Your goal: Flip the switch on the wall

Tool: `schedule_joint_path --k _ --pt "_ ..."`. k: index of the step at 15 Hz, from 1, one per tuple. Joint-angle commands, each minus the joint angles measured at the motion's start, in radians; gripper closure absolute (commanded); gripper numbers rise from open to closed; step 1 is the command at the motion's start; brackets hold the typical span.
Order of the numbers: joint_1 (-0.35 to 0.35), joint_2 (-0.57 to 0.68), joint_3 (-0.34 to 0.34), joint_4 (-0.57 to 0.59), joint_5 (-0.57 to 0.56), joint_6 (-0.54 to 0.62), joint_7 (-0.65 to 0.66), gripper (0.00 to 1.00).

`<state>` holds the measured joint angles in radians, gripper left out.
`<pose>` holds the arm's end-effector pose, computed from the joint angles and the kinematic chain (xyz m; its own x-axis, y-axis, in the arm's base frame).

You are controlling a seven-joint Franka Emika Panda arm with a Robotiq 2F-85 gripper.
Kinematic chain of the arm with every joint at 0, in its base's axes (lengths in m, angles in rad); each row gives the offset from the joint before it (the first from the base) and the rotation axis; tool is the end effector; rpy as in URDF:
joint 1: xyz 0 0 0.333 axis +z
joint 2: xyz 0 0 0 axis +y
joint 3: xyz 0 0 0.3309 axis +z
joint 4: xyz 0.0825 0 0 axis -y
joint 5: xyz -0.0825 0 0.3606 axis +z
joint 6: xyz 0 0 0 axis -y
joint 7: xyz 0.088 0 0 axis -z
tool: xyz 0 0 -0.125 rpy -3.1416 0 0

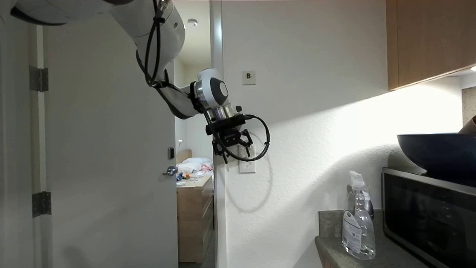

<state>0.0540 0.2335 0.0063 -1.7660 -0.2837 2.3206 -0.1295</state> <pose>0.6419 0.0296 0.4713 0.8942 0.3672 0.2560 0.2918 -0.9119 0.2887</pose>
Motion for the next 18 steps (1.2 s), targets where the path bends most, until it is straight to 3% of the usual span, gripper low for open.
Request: schedule_joint_path --k 1,4,18 --pt "0.009 -0.014 0.012 -0.008 0.023 -0.006 0.044 0.0" --pt "0.009 -0.018 0.013 -0.011 0.023 0.01 0.075 0.0" --pt "-0.037 0.001 0.014 -0.022 0.063 0.089 -0.109 0.0"
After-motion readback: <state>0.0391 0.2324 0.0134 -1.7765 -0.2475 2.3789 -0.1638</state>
